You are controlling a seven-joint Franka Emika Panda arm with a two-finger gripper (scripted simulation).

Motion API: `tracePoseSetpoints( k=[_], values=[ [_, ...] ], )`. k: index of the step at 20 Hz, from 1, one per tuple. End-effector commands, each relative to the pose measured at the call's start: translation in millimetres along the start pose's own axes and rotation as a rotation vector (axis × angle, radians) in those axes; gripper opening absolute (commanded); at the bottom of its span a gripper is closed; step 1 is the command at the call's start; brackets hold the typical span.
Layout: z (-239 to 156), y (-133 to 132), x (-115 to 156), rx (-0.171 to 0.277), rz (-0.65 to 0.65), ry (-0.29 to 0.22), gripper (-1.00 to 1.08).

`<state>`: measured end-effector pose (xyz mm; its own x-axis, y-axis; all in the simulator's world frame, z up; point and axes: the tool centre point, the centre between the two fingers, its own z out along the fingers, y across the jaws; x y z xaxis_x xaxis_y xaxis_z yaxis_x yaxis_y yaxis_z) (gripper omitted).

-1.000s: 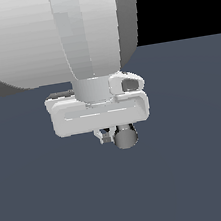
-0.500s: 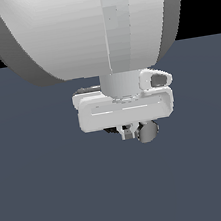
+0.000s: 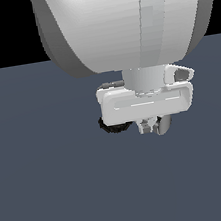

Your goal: Turn on the faucet by rotating a designated handle.

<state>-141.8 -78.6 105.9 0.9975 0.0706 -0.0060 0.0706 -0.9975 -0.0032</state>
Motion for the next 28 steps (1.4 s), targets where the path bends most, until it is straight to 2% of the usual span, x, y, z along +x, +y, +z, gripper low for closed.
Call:
tracePoseSetpoints(
  k=[1,7,8,9,28],
  values=[
    [0,20,3,-0.003,0.014,0.006,-1.0],
    [0,47,5,-0.003,0.014,0.006,-1.0],
    [0,47,5,-0.003,0.014,0.006,-1.0],
    [0,33,6,0.0,-0.007,0.003,-1.0],
    [-1,83,57,-0.001,0.001,0.004,-1.0]
  ],
)
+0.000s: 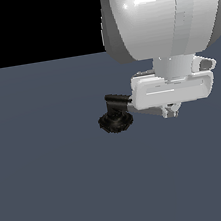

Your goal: Turn on the faucet by rotating a designated handle.

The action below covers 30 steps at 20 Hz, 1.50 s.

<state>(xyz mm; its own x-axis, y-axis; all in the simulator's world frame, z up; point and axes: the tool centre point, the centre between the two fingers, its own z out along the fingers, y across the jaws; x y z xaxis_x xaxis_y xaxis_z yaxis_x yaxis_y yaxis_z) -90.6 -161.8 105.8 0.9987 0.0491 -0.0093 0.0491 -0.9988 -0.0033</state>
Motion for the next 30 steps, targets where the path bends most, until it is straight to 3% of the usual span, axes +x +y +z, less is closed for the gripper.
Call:
tracePoseSetpoints(
  k=[1,30],
  values=[
    [0,-1,15,-0.002,-0.02,0.008,-1.0],
    [-1,67,87,-0.003,-0.008,0.009,-1.0]
  ],
)
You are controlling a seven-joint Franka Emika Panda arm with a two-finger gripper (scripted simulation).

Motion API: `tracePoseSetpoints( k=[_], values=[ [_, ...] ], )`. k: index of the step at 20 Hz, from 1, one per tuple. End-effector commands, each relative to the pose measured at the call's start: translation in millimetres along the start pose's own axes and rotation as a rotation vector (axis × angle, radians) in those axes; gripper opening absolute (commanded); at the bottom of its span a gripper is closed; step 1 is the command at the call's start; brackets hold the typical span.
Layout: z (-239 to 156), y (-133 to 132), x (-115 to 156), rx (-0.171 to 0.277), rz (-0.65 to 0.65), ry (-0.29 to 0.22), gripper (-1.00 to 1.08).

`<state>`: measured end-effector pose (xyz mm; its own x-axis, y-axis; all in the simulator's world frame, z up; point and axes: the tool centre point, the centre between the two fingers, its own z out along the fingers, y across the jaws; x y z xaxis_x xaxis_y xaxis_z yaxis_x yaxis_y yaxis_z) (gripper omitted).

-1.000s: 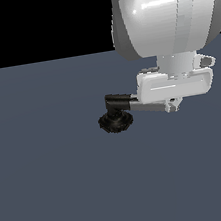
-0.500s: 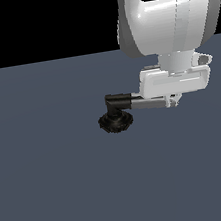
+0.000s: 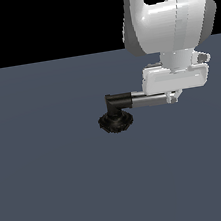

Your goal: Turn on the faucet by rotating a designated handle.

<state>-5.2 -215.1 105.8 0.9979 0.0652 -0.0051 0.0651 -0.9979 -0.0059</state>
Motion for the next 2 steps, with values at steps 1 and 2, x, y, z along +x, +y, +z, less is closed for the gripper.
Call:
tracePoseSetpoints(
  k=[1,2],
  values=[
    [-0.5,12.1,6.3,-0.006,0.009,0.005,-1.0],
    [-0.5,12.1,6.3,-0.006,0.009,0.005,-1.0]
  ],
)
